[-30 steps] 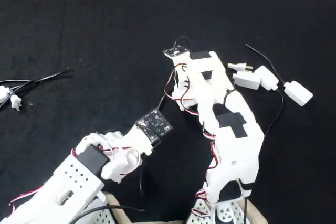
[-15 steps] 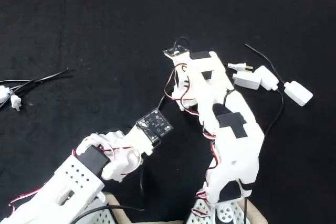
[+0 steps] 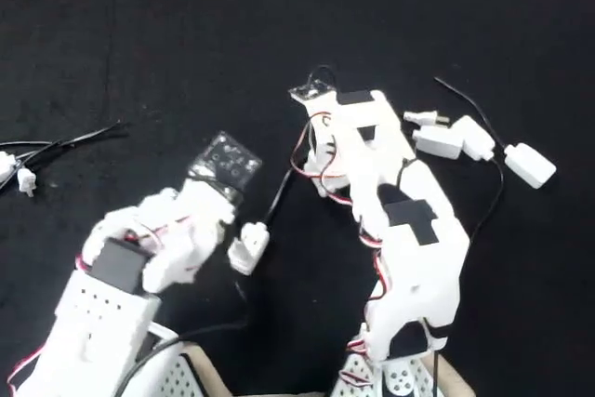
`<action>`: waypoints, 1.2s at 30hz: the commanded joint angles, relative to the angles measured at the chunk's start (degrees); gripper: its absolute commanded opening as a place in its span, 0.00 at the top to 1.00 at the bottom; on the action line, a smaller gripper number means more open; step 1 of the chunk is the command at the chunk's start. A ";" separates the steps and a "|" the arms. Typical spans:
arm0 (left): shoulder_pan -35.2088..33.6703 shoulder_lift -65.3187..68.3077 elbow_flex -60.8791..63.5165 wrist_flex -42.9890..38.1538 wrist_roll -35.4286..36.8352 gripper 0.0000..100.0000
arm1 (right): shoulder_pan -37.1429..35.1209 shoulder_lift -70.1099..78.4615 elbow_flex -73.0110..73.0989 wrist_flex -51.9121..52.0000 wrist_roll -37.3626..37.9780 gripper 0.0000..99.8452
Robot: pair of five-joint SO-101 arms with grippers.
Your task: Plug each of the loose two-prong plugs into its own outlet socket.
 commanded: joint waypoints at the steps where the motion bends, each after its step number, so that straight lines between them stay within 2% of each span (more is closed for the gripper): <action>1: -5.05 -0.53 -6.20 5.36 -3.43 0.97 | 1.32 -0.66 -0.04 -2.46 -0.35 0.93; 13: -21.85 -3.34 -6.20 6.15 -3.52 0.97 | 1.32 -0.66 -0.04 -2.46 -0.35 0.93; 16: -25.80 -8.44 -4.88 6.15 -3.60 0.97 | 1.32 -0.75 0.04 -2.37 -0.26 0.91; 22: -37.41 -24.62 2.68 5.98 -3.69 0.97 | 1.14 -0.84 0.92 -2.37 2.37 0.76; 25: -43.47 -32.97 9.10 6.07 -5.45 0.97 | 1.23 -0.92 0.84 -2.37 2.37 0.76; 28: -49.80 -39.82 17.36 5.63 -10.81 0.91 | 1.32 -0.92 0.84 -2.37 2.46 0.78; 31: -54.90 -42.20 20.18 5.45 -8.79 0.84 | 1.32 -0.92 0.84 -2.37 2.46 0.78; 36: -59.74 -40.70 18.68 5.71 -7.03 0.83 | 2.90 -2.86 1.54 -0.97 5.01 0.78</action>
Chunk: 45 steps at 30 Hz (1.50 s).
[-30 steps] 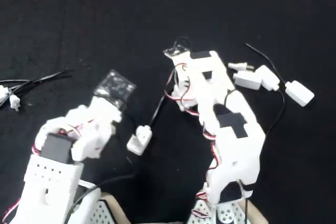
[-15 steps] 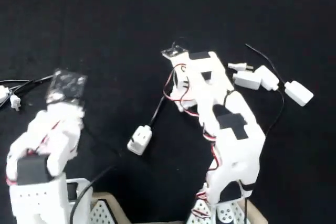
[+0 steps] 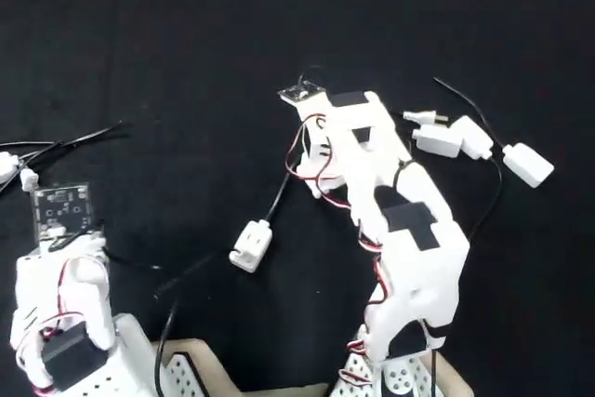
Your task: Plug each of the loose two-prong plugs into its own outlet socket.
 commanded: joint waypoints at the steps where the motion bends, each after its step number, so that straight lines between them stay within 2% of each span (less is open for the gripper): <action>1: -5.67 0.26 -1.27 -0.26 0.79 0.83 | 3.52 -2.07 1.19 -0.97 4.04 0.78; 10: -18.77 0.62 -3.12 -7.30 1.14 0.83 | -0.35 -12.70 7.52 -0.44 12.04 0.78; 14: -24.40 0.44 -3.56 -8.26 6.59 0.83 | -3.87 -19.30 10.15 1.58 15.12 0.78; 23: -37.67 0.70 0.92 -12.75 8.26 0.83 | -5.19 -27.65 11.91 2.02 15.30 0.78; 26: -38.55 0.35 5.76 -12.84 8.18 0.83 | -6.24 -29.32 11.47 4.75 15.91 0.78; 31: -38.55 0.35 9.80 -12.75 6.42 0.83 | -15.38 -35.12 13.49 12.92 26.90 0.78; 37: -38.55 0.26 12.35 -12.75 6.24 0.83 | -24.79 -46.46 18.95 13.01 34.20 0.78; 45: -36.79 0.26 14.64 -12.84 5.89 0.83 | -34.20 -48.57 25.71 7.91 32.09 0.78</action>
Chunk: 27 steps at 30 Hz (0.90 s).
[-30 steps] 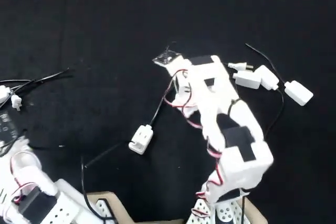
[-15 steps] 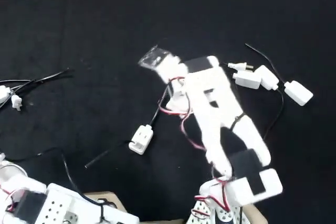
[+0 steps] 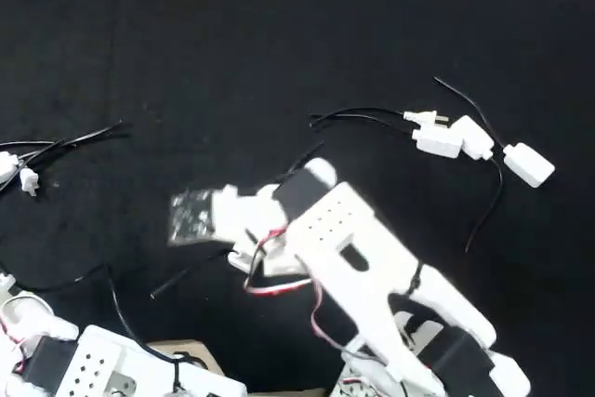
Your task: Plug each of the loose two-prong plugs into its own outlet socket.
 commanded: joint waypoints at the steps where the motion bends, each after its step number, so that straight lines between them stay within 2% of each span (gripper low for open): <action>1: 2.51 -0.44 2.24 -1.23 -2.02 0.83 | -4.22 -0.92 1.71 -4.13 -0.97 0.78; 8: 5.58 -0.44 8.57 -1.14 -3.43 0.83 | -5.89 4.79 2.07 -11.69 -4.40 0.78; 15: 6.20 -0.35 8.84 -0.62 -3.25 0.83 | -5.98 13.58 2.07 -17.85 -8.70 0.78; 23: 6.29 -0.35 8.84 0.44 -3.16 0.83 | -5.36 17.54 0.48 -22.24 -21.01 0.78; 27: 6.29 -0.35 8.84 0.44 -3.16 0.83 | -3.87 17.54 -1.01 -21.89 -23.30 0.78</action>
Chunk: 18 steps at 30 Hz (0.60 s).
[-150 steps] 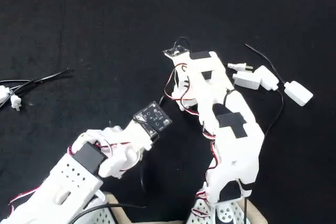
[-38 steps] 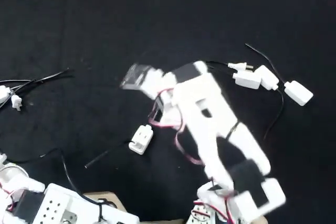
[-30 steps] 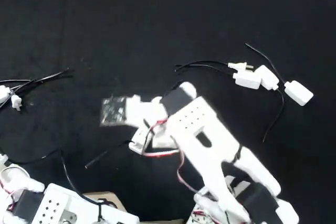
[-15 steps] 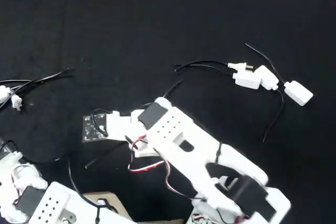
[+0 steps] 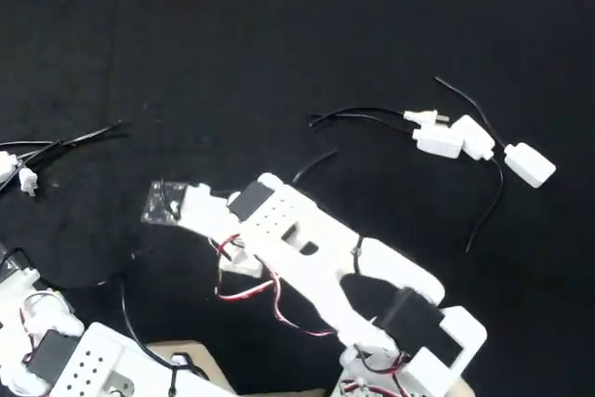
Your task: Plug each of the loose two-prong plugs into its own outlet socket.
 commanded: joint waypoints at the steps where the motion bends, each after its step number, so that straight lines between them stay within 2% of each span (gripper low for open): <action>1: 0.48 -0.44 1.01 0.62 -0.18 0.83 | 1.85 -0.13 -3.21 -0.53 -2.37 0.78; 5: 3.03 -0.44 1.01 0.79 -0.18 0.83 | 1.49 -5.23 -3.30 1.67 -2.46 0.78; 11: 3.74 -0.53 1.01 1.58 -0.35 0.83 | 0.88 -17.10 -2.68 6.15 -6.95 0.78; 18: 4.70 -0.53 1.01 1.76 -0.44 0.83 | -3.34 -15.87 1.36 3.16 -10.46 0.78</action>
